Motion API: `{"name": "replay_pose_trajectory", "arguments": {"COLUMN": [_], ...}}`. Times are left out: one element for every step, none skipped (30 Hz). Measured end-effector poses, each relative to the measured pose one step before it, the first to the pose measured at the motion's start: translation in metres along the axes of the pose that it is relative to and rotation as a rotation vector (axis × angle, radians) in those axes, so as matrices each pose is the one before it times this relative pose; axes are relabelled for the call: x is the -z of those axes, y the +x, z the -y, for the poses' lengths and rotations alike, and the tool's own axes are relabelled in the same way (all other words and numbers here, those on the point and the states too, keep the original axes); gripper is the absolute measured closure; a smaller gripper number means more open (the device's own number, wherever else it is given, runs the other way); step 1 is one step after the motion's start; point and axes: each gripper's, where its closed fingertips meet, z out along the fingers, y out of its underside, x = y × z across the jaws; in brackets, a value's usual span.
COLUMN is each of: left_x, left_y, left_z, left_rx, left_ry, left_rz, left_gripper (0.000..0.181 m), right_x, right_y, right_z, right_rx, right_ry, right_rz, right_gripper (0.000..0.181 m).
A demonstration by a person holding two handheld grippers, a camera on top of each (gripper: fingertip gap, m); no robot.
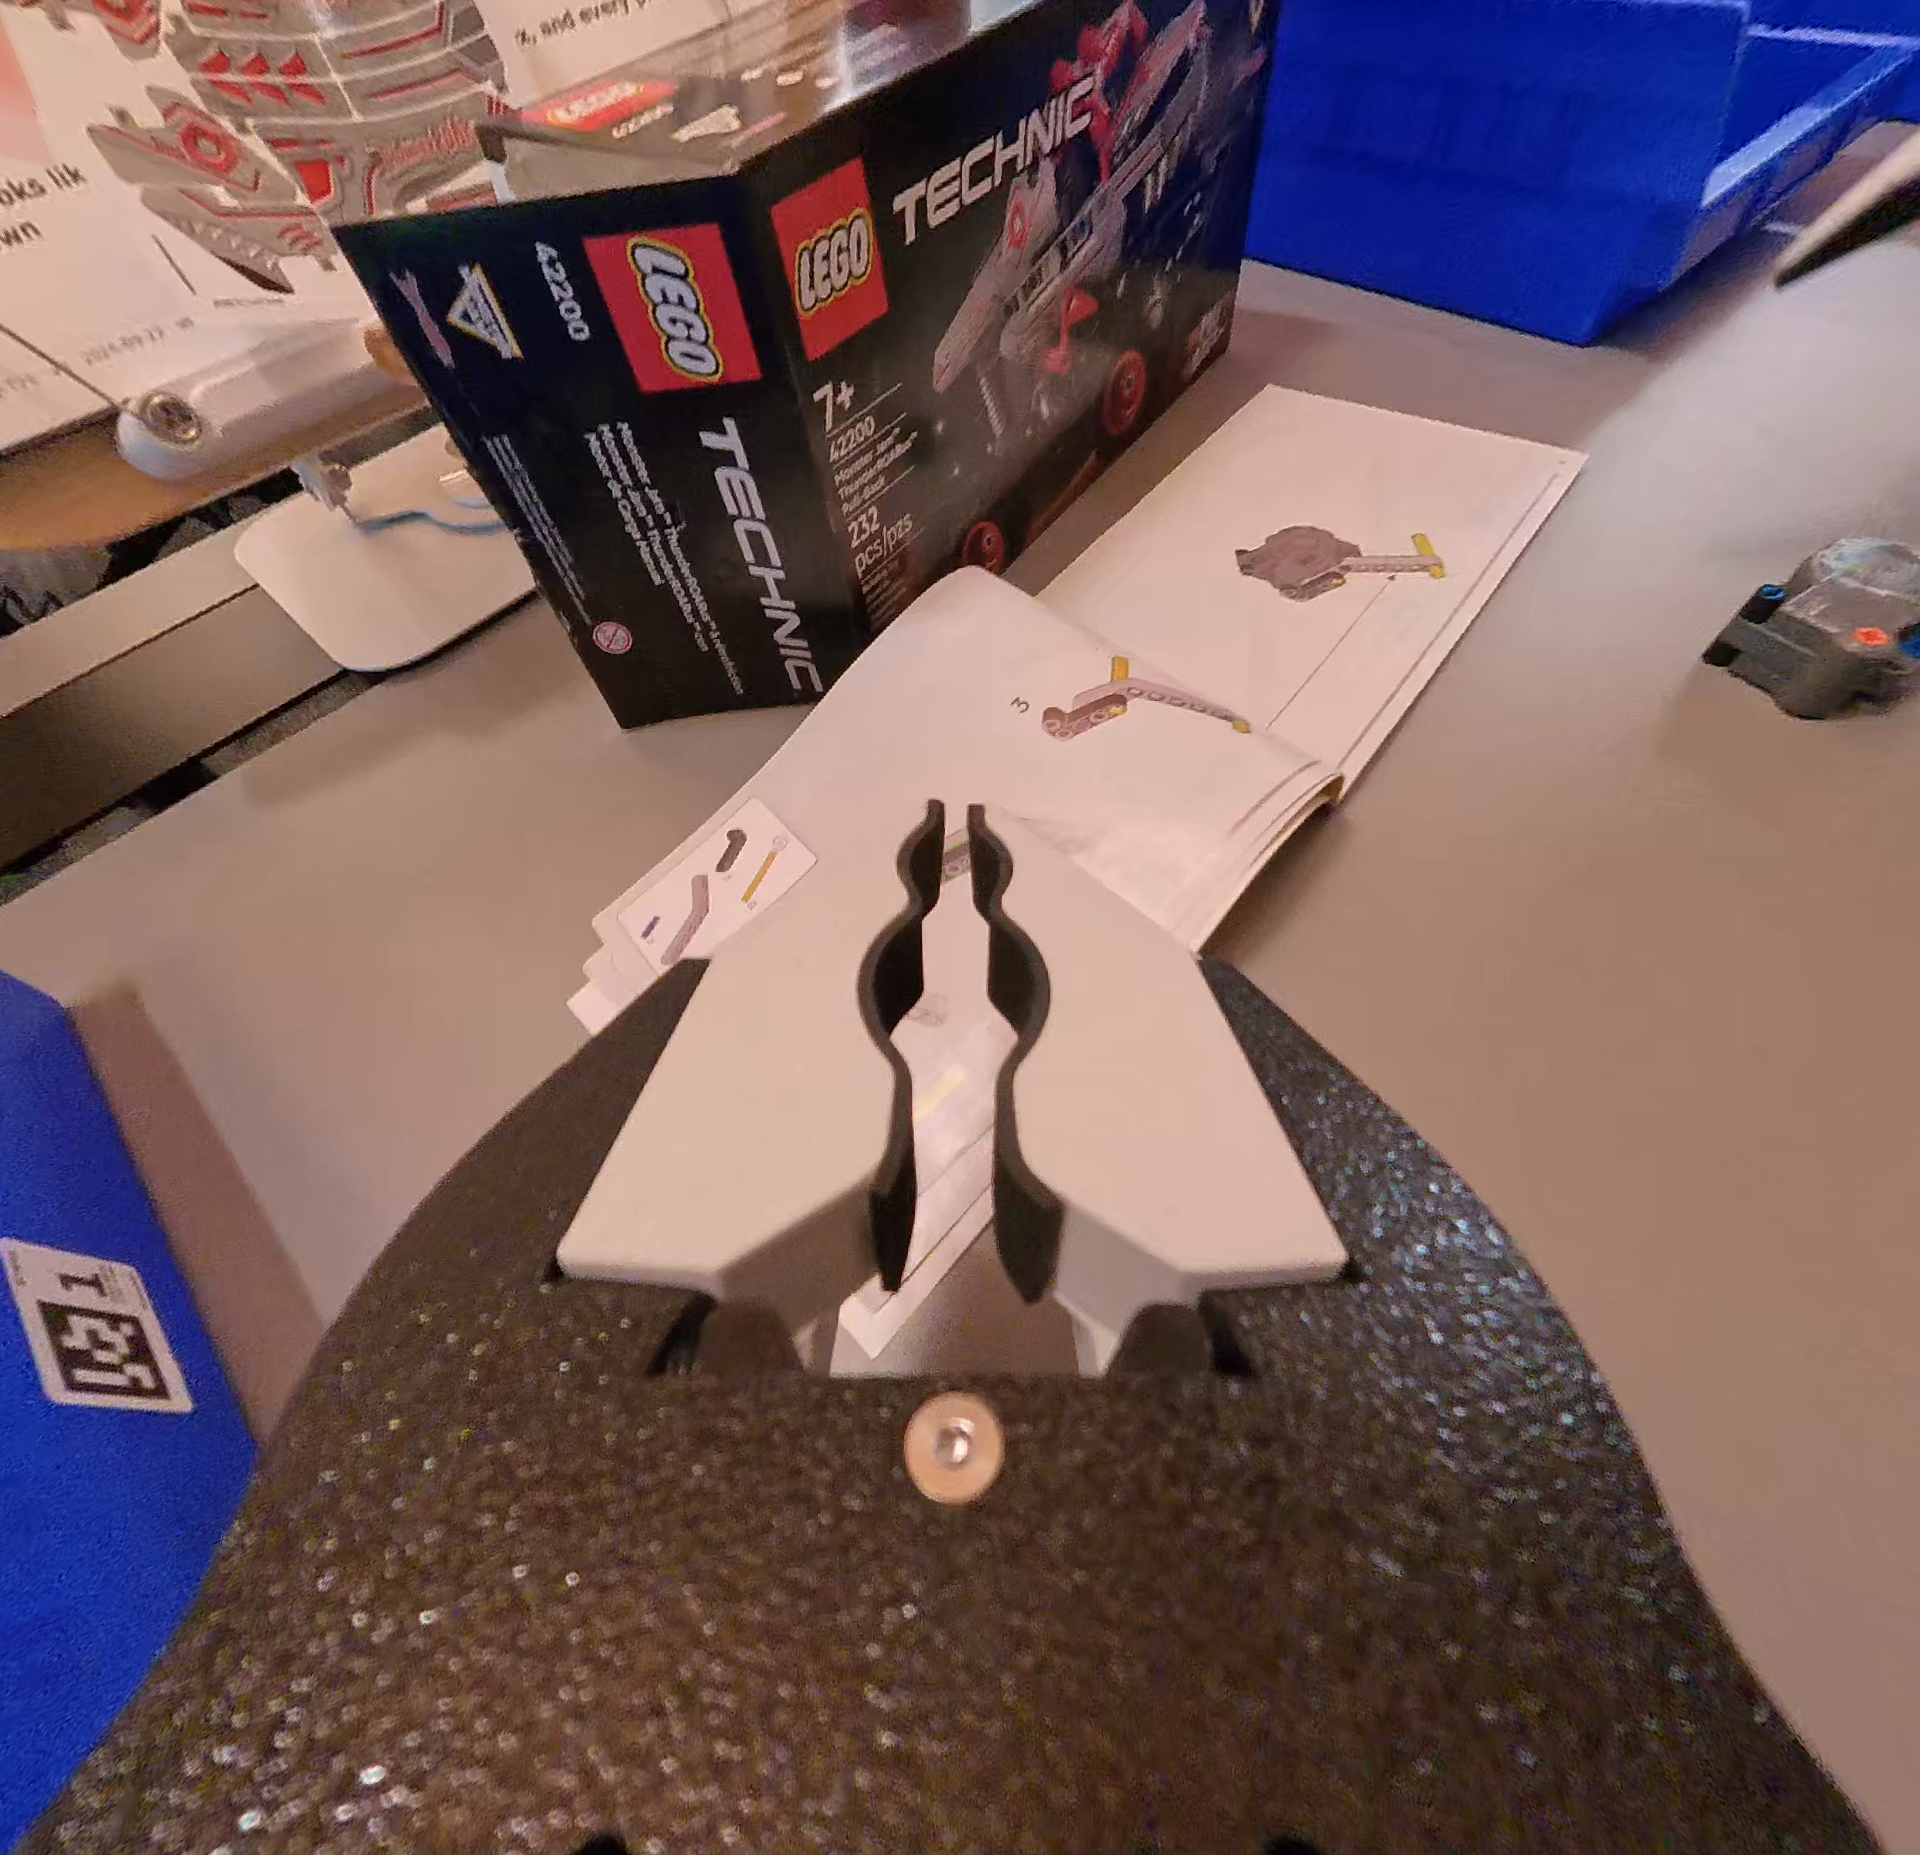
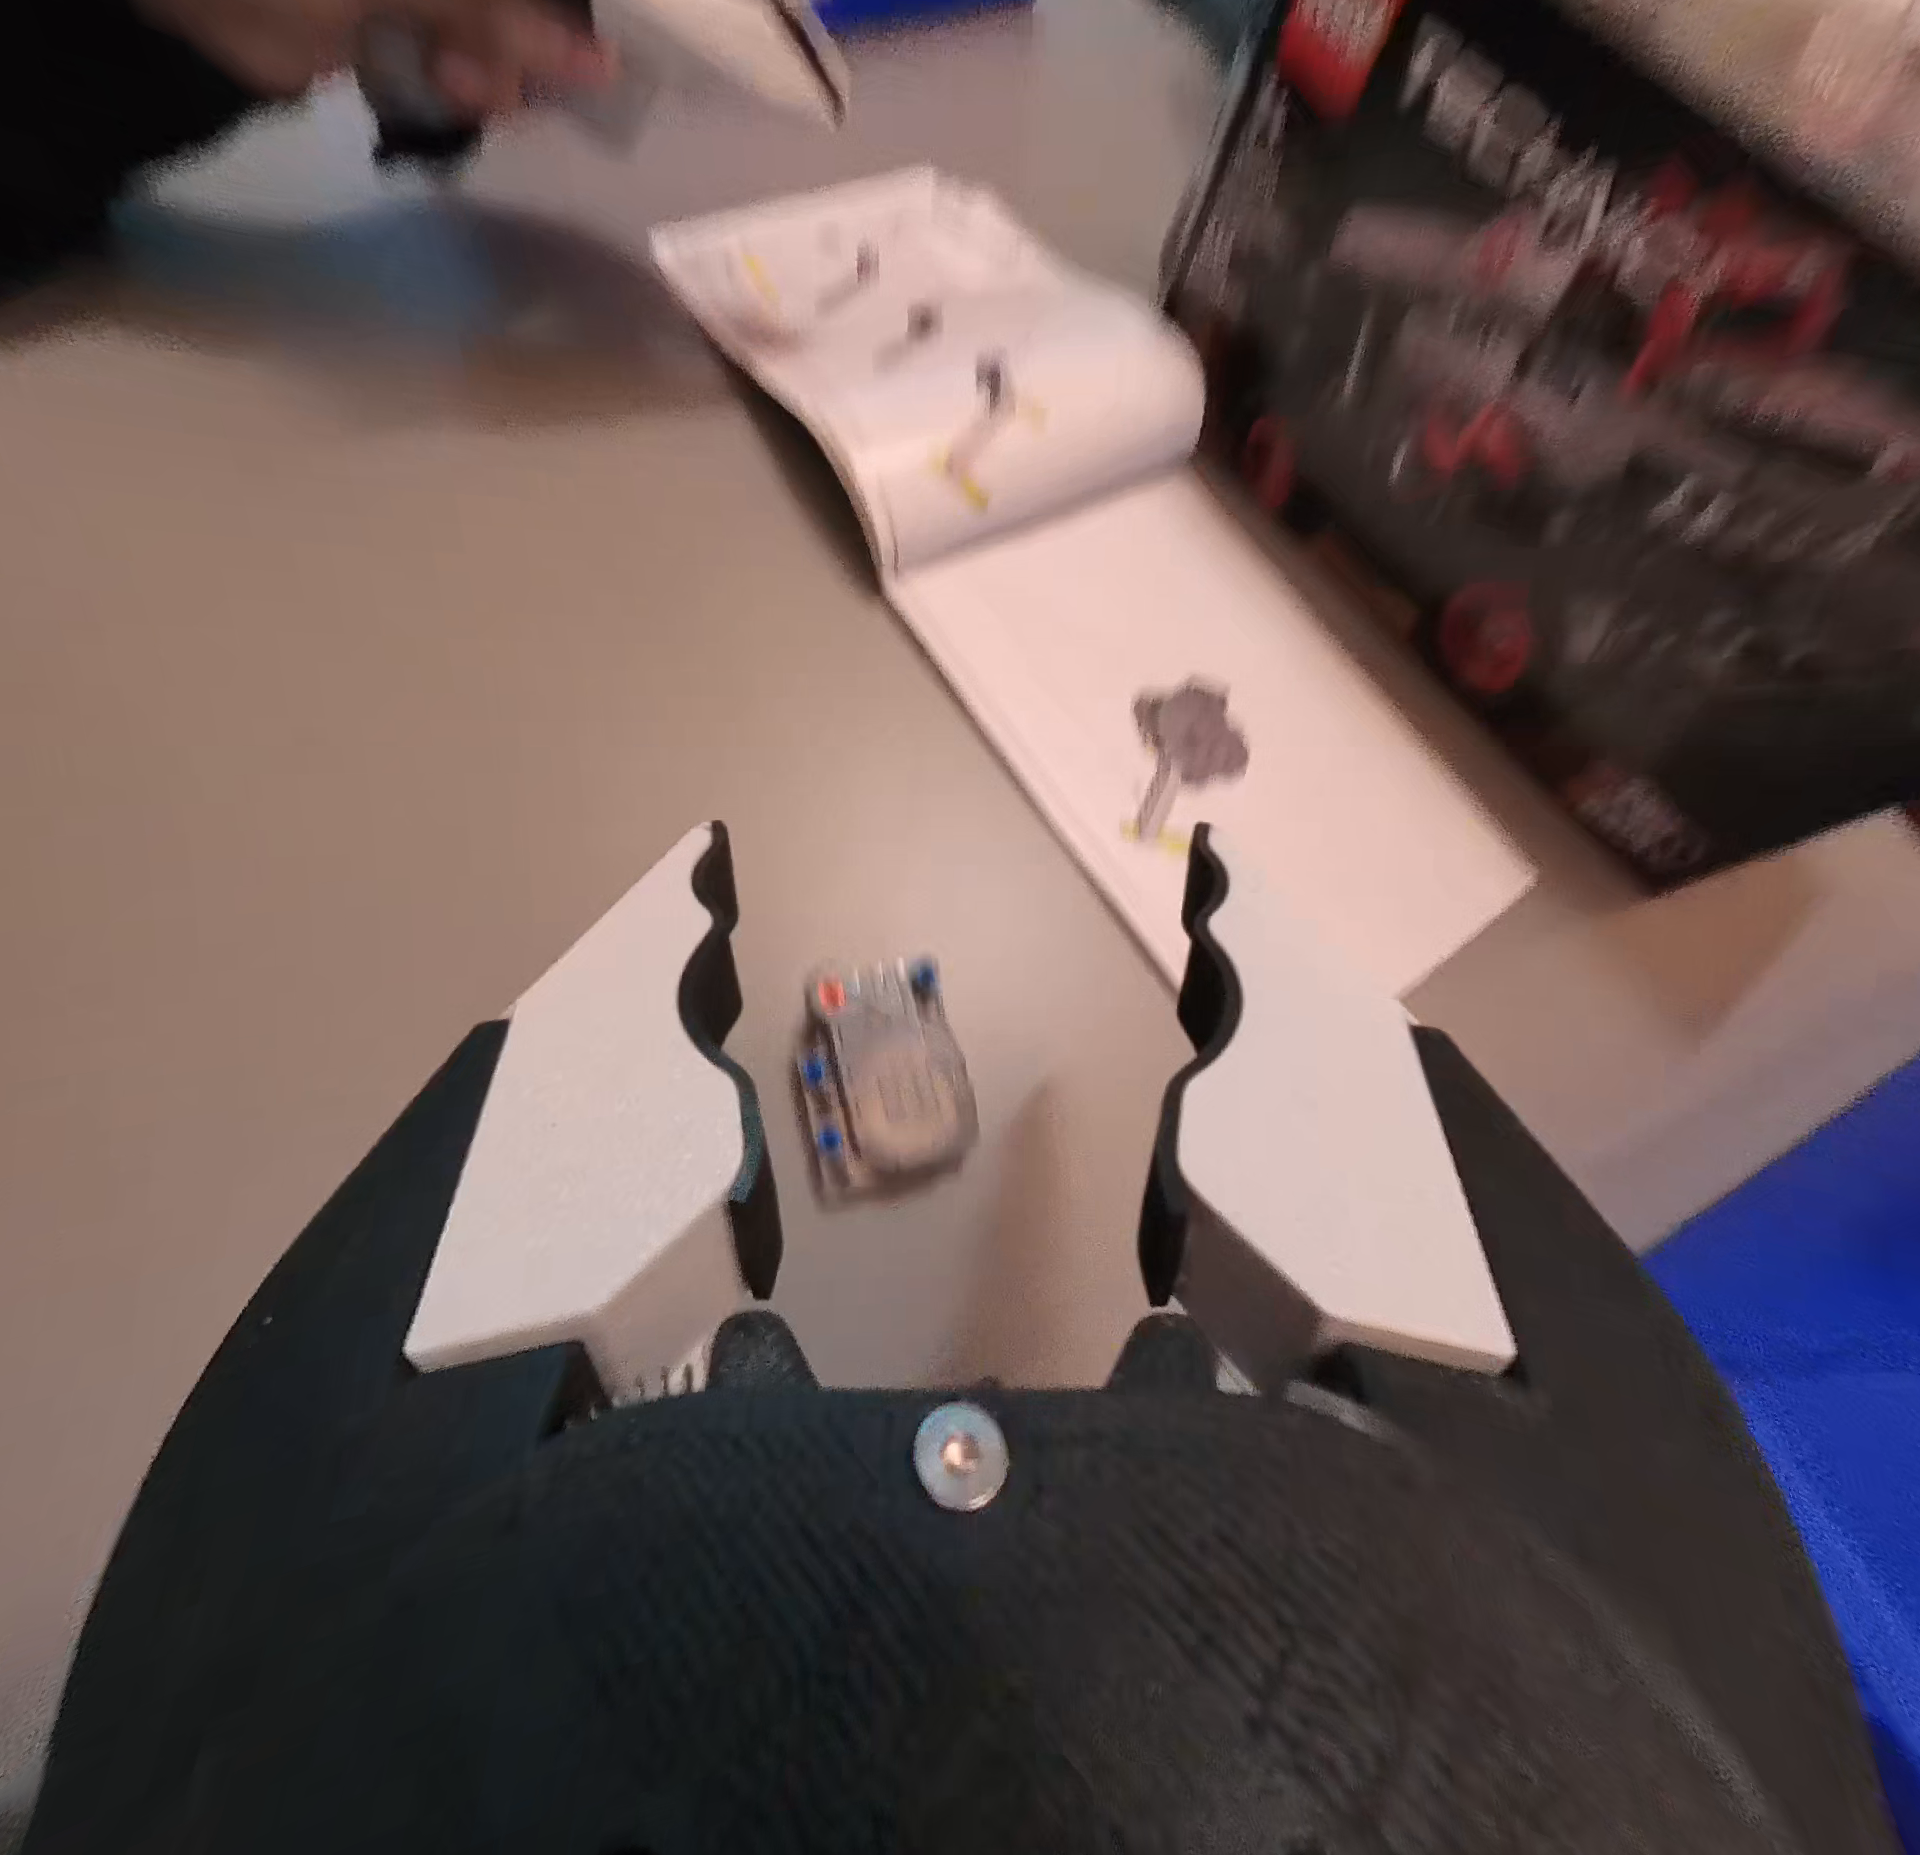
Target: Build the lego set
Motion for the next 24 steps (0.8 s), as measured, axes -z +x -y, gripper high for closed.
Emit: {"name": "replay_pose_trajectory", "arguments": {"left_x": [0.00284, 0.00477, 0.00749, 0.01134, 0.01514, 0.01782, 0.01728, 0.01357, 0.00841, 0.00240, -0.00400, -0.00961, -0.01452, -0.01775, -0.01867, -0.01816, -0.01658, -0.01464, -0.01254, -0.01060, -0.00835, -0.00548, -0.00293, -0.00130], "left_y": [0.00155, 0.00114, 0.00004, -0.00276, -0.00815, -0.01579, -0.02279, -0.02630, -0.02843, -0.02929, -0.02707, -0.02179, -0.01620, -0.01098, -0.00559, -0.00234, -0.00308, -0.00414, -0.00292, -0.00187, -0.00246, -0.00263, -0.00013, 0.00216], "left_z": [0.00413, 0.00681, 0.00932, 0.01121, 0.01158, 0.01003, 0.00560, -0.00062, -0.00750, -0.01313, -0.01601, -0.01564, -0.01254, -0.00861, -0.00521, -0.00297, -0.00173, -0.00155, -0.00199, -0.00247, -0.00150, 0.00175, 0.00387, 0.00252], "left_rx": [-0.0015, -0.0020, -0.0015, 0.0000, -0.0011, 0.0000, 0.0016, 0.0001, 0.0011, 0.0013, -0.0050, -0.0128, -0.0090, 0.0041, 0.0100, 0.0061, 0.0016, 0.0003, -0.0045, -0.0111, -0.0102, -0.0019, 0.0067, 0.0153], "left_ry": [0.0101, 0.0202, 0.0292, 0.0317, 0.0282, 0.0175, -0.0047, -0.0375, -0.0721, -0.0967, -0.1094, -0.1089, -0.0948, -0.0790, -0.0674, -0.0556, -0.0457, -0.0425, -0.0437, -0.0434, -0.0342, -0.0099, 0.0094, 0.0046], "left_rz": [-0.0061, -0.0064, -0.0049, 0.0043, 0.0218, 0.0457, 0.0572, 0.0476, 0.0389, 0.0365, 0.0252, 0.0043, -0.0115, -0.0233, -0.0377, -0.0411, -0.0251, -0.0096, -0.0094, -0.0101, 0.0010, 0.0093, -0.0045, -0.0235], "left_gripper": [0.180, 0.180, 0.181, 0.181, 0.181, 0.181, 0.181, 0.181, 0.181, 0.178, 0.173, 0.171, 0.170, 0.164, 0.158, 0.157, 0.156, 0.155, 0.154, 0.154, 0.154, 0.156, 0.157, 0.160], "right_x": [-0.00553, -0.00851, -0.00980, -0.00977, -0.00842, -0.00635, -0.00412, -0.00229, -0.00059, 0.00023, -0.00001, -0.00099, -0.00211, -0.00322, -0.00428, -0.00486, -0.00459, -0.00413, -0.00341, -0.00246, -0.00192, -0.00173, -0.00170, -0.00177], "right_y": [-0.00458, -0.00610, -0.00580, -0.00490, -0.00393, -0.00201, -0.00083, -0.00137, -0.00177, -0.00153, -0.00073, -0.00155, -0.00339, -0.00404, -0.00303, -0.00134, -0.00017, -0.00057, -0.00174, -0.00311, -0.00339, -0.00314, -0.00278, -0.00121], "right_z": [0.01806, 0.01385, 0.00884, 0.00469, 0.00076, -0.00172, -0.00280, -0.00390, -0.00407, -0.00293, -0.00148, -0.00002, 0.00191, 0.00368, 0.00367, 0.00303, 0.00254, 0.00278, 0.00298, 0.00237, 0.00145, -0.00007, -0.00155, -0.00235], "right_rx": [0.0132, 0.0187, 0.0203, 0.0185, 0.0172, 0.0094, -0.0002, -0.0025, 0.0002, 0.0003, -0.0040, -0.0091, -0.0089, -0.0031, 0.0049, 0.0063, 0.0006, -0.0041, -0.0037, 0.0028, 0.0079, 0.0083, 0.0043, -0.0010], "right_ry": [0.0497, 0.0357, 0.0165, 0.0028, -0.0110, -0.0180, -0.0179, -0.0189, -0.0151, -0.0041, 0.0046, 0.0110, 0.0178, 0.0222, 0.0163, 0.0060, -0.0002, 0.0013, 0.0037, 0.0036, 0.0037, 0.0005, -0.0043, -0.0066], "right_rz": [-0.0137, -0.0055, -0.0037, -0.0027, 0.0002, -0.0060, -0.0106, -0.0075, -0.0056, -0.0094, -0.0137, -0.0085, 0.0042, 0.0108, 0.0105, 0.0062, 0.0058, 0.0095, 0.0142, 0.0180, 0.0158, 0.0145, 0.0153, 0.0097], "right_gripper": [0.098, 0.101, 0.103, 0.103, 0.103, 0.103, 0.103, 0.103, 0.103, 0.104, 0.107, 0.108, 0.109, 0.110, 0.112, 0.112, 0.112, 0.112, 0.111, 0.111, 0.111, 0.111, 0.111, 0.111]}}
